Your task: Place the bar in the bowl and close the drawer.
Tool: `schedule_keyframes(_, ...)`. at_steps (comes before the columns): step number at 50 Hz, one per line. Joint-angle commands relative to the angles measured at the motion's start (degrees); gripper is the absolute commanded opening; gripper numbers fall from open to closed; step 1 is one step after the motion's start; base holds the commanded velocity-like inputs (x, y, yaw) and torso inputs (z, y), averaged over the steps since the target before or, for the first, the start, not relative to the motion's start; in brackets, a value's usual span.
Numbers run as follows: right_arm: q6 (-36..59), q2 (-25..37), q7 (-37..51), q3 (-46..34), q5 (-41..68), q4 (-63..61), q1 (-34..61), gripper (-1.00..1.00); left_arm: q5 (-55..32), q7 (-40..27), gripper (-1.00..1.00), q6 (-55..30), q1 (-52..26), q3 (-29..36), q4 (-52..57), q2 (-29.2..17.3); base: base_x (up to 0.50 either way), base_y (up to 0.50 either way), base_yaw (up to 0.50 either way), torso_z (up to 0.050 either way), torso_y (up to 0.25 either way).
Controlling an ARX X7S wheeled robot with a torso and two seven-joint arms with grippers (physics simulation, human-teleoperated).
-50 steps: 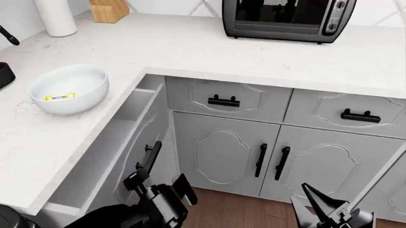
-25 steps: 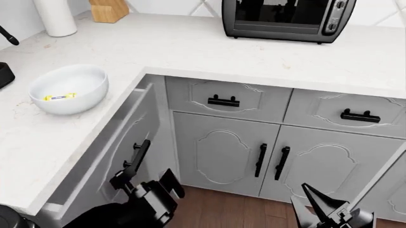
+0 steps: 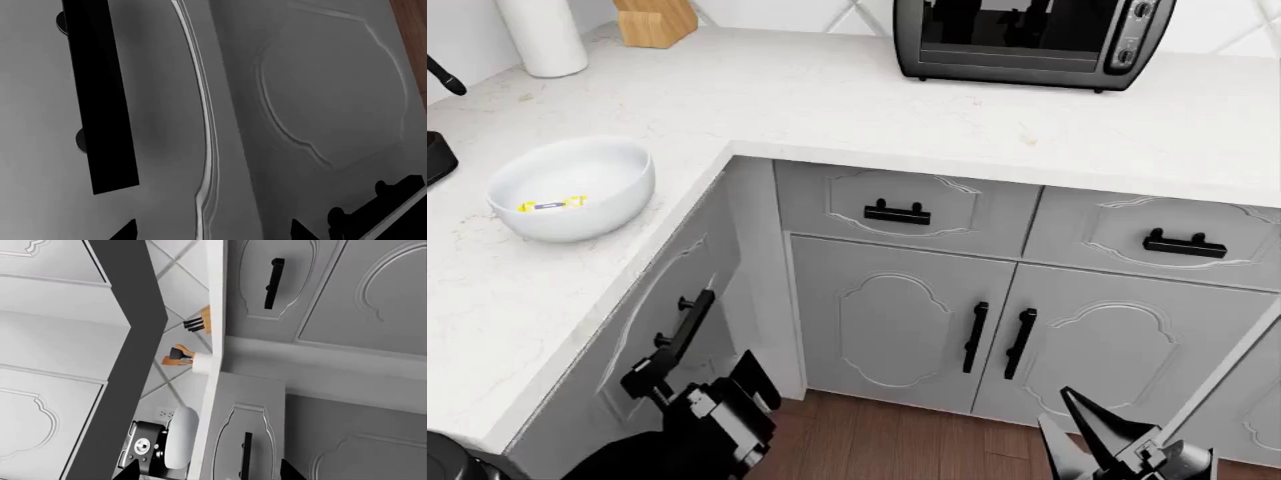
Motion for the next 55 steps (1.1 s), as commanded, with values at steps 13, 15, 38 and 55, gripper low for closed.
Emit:
schedule_keyframes(13, 0.01, -0.30, 0.49, 0.47, -0.46, 0.14, -0.12, 1.00, 18.41, 2.63, 1.00, -1.73, 0.35, -16.25, -4.72, -0.03, 0.00, 0.00, 0.00, 0.000, 0.000)
schedule_keyframes(15, -0.04, -0.17, 0.58, 0.54, -0.49, -0.07, -0.13, 1.00, 20.93, 3.12, 1.00, -1.95, 0.55, -18.50, -4.72, -0.03, 0.00, 0.00, 0.00, 0.000, 0.000)
schedule_keyframes(38, -0.93, 0.42, 0.91, 1.23, -0.88, -1.67, -0.99, 1.00, 38.48, 6.69, 1.00, -3.42, 1.31, -35.00, -4.73, -1.19, 0.00, 0.00, 0.00, 0.000, 0.000)
schedule_keyframes(55, -0.52, 0.11, 1.24, 1.50, -1.15, -1.11, -0.77, 1.00, 39.56, 6.28, 1.00, -3.97, 1.03, -37.93, -4.73, -2.93, 0.00, 0.00, 0.00, 0.000, 0.001)
